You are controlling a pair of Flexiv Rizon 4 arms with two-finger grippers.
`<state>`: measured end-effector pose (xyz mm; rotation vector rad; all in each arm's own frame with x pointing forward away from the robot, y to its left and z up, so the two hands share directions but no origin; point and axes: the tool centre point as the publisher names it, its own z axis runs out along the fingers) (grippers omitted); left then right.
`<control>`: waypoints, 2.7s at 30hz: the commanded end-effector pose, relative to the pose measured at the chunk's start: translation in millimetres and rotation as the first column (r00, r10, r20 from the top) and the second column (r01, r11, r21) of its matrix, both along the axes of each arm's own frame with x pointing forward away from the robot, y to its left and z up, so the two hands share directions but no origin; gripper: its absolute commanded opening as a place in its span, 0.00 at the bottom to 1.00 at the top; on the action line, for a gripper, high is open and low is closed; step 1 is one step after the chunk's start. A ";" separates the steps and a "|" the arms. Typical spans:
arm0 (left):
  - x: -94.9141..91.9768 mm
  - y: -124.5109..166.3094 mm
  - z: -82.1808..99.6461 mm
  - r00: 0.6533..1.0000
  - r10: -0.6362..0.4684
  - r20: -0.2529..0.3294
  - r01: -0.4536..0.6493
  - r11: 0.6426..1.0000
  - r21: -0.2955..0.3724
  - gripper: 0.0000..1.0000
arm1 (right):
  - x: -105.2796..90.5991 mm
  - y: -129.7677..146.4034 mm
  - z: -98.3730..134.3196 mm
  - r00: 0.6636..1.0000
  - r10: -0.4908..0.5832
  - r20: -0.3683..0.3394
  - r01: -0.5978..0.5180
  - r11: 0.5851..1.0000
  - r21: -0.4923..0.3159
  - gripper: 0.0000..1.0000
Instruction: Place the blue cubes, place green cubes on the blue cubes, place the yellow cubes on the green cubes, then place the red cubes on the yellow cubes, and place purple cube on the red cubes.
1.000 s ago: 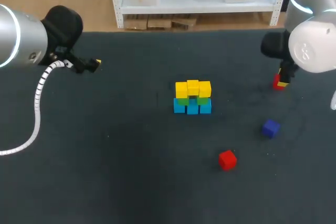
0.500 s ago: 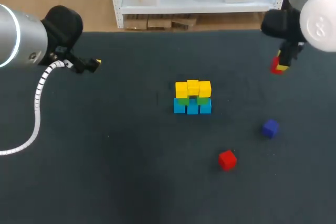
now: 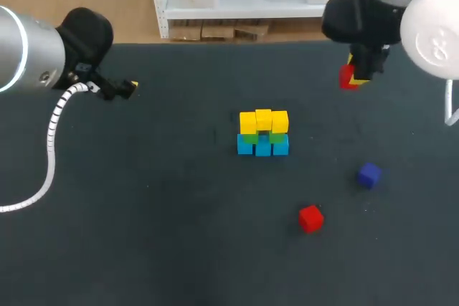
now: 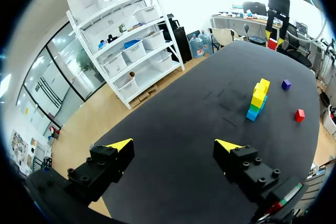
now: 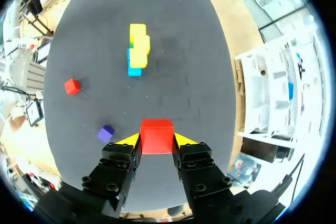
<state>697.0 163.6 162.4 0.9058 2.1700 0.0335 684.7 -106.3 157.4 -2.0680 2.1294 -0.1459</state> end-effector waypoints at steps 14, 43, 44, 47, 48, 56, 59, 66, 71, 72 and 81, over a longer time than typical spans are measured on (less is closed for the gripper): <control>1.0 1.2 -0.3 1.000 -0.005 0.000 0.005 1.000 -0.003 1.00 | -4.8 18.4 6.6 0.999 0.032 0.001 -0.032 0.999 -0.044 0.00; 1.0 1.2 -0.3 1.000 -0.005 0.000 0.005 1.000 -0.003 1.00 | 0.0 29.1 1.8 0.991 0.049 -0.128 -0.052 0.999 -0.016 0.00; 1.0 1.2 -0.3 1.000 -0.005 0.000 0.005 1.000 -0.003 1.00 | 0.1 29.4 1.8 0.990 0.052 -0.135 -0.055 0.998 -0.017 0.00; 1.0 1.2 -0.3 1.000 -0.005 0.000 0.005 1.000 -0.003 1.00 | 2.4 35.8 -1.3 0.985 0.063 -0.160 -0.066 0.998 -0.016 0.00; 1.0 1.2 -0.3 1.000 -0.005 0.000 0.005 1.000 -0.003 1.00 | 3.0 37.6 -2.2 0.983 0.072 -0.170 -0.076 0.997 -0.014 0.00; 1.0 1.2 -0.3 1.000 -0.005 0.000 0.005 1.000 -0.003 1.00 | 9.4 60.8 -14.1 0.970 0.122 -0.208 -0.128 0.992 -0.016 0.00; 1.0 1.2 -0.3 1.000 -0.005 0.000 0.005 1.000 -0.003 1.00 | 12.1 67.7 -18.1 0.967 0.127 -0.220 -0.134 0.991 -0.016 0.00; 1.0 1.2 -0.3 1.000 -0.005 0.000 0.005 1.000 -0.003 1.00 | 13.1 79.0 -17.3 0.965 0.128 -0.229 -0.134 0.991 -0.013 0.00; 1.0 1.2 -0.3 1.000 -0.005 0.000 0.005 1.000 -0.003 1.00 | 7.9 88.2 -19.7 0.962 0.127 -0.242 -0.136 0.991 -0.019 0.00; 1.0 1.2 -0.3 1.000 -0.005 0.000 0.005 1.000 -0.003 1.00 | 6.4 89.5 -19.6 0.962 0.124 -0.242 -0.133 0.991 -0.022 0.00; 1.0 1.2 -0.3 1.000 -0.005 0.000 0.005 1.000 -0.003 1.00 | -6.2 99.5 -21.2 0.974 0.040 -0.221 -0.060 0.995 -0.086 0.00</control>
